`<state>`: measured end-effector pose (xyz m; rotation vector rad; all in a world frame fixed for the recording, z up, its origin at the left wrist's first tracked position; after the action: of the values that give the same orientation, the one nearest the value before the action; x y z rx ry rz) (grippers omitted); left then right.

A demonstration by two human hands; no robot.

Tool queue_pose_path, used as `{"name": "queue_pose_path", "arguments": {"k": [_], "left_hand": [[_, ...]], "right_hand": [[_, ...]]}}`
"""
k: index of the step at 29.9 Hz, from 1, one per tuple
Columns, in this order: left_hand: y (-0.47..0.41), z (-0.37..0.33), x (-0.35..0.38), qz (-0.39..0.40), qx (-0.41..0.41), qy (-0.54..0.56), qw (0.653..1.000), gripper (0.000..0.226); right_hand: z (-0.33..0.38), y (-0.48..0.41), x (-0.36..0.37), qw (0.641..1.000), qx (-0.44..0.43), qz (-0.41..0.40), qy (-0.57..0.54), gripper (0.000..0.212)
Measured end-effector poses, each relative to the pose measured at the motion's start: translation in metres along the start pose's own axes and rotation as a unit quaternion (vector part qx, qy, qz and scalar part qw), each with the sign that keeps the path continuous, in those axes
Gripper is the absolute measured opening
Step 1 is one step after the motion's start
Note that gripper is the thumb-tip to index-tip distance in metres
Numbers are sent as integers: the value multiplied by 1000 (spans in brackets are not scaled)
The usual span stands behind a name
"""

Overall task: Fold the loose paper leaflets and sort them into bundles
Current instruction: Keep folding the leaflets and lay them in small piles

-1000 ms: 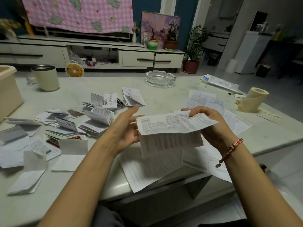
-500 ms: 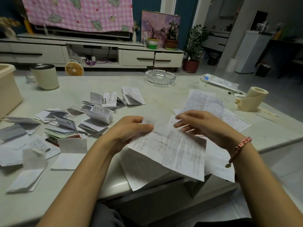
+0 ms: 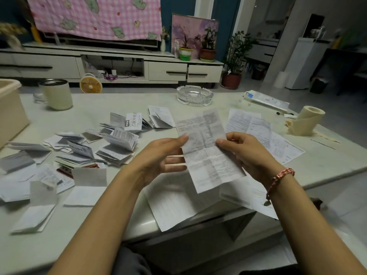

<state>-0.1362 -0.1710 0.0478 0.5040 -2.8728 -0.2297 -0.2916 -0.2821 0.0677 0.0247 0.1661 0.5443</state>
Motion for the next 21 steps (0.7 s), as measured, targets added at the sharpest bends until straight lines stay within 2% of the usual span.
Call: {"name": "queue_pose_path", "arguments": {"k": [2,4,5,12,16,18,21], "left_hand": [[-1,2,7,0,4,-21,1000,29],[0,2,9,-31,15,-41,999,12],[0,2,9,-45,21,-48,998,10],[3,-2,8,-59,19,-19,998,38],[4,-2,10,-57,-32,67,996,29],[1,2,9,-41,-37,37,998,16],[-1,7,10,10,-27,-68,997,19]], "right_hand": [[-1,-1,2,1000,10,3,-19,5],[-2,-1,4,999,15,16,-34,3],[-2,0,4,999,16,25,-41,3],[-1,1,7,997,-21,40,-57,29],[3,5,8,997,-34,57,-31,32],[5,6,10,996,-49,66,-19,38],[6,8,12,995,-70,71,11,36]]}}
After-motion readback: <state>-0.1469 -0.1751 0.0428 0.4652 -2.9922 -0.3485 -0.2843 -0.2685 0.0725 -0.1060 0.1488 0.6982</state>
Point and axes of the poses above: each hand's wrist, its own y-axis away from the middle knuckle, its own x-axis out of the palm, z = x × y, the point moved 4 cm from there along -y, towards the middle knuckle, and after that the axes turned 3 degrees about -z, right-handed, at the moved point
